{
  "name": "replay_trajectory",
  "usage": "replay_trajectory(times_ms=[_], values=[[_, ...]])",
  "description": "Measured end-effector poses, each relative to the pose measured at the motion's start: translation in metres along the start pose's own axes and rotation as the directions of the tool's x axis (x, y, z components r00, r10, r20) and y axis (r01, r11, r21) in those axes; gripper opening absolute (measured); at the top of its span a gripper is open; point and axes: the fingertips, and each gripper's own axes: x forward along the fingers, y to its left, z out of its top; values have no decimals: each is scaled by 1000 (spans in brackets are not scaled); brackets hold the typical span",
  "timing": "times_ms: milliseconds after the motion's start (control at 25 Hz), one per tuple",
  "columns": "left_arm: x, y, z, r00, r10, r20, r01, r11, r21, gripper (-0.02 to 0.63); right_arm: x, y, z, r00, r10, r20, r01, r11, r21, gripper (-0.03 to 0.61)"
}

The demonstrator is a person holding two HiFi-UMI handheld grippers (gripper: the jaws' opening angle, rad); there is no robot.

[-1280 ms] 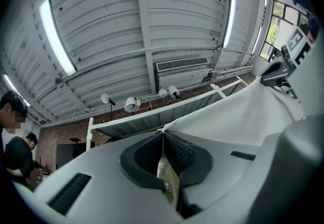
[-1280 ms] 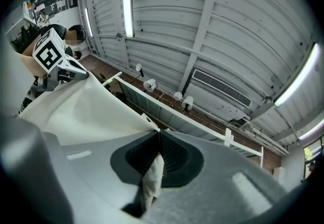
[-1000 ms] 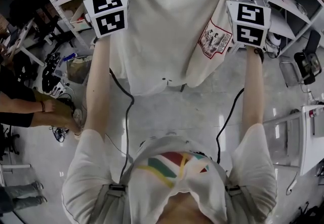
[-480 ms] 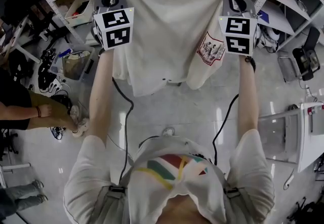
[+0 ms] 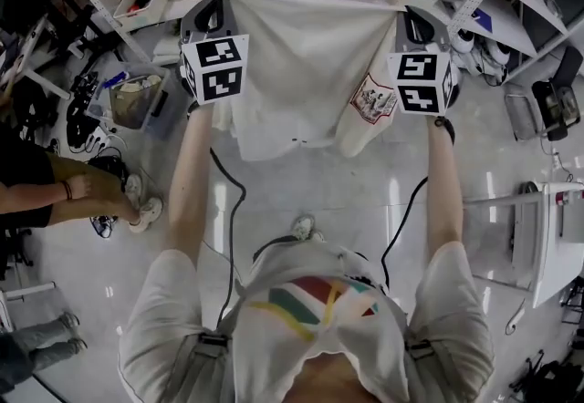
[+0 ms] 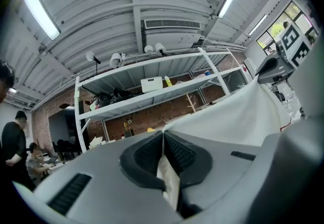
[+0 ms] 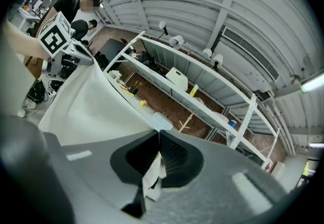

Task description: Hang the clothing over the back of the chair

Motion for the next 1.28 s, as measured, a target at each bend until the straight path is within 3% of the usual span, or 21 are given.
replay_trajectory(times_ms=[720, 1280], values=[[-12, -33, -102, 982, -52, -179, 56, 998, 19, 15, 7, 67, -78, 981, 123, -150, -131, 990, -47, 8], [-22, -65, -189, 925, -130, -358, 153, 987, 38, 15, 12, 122, -149, 928, 236, -288, -255, 967, -30, 8]])
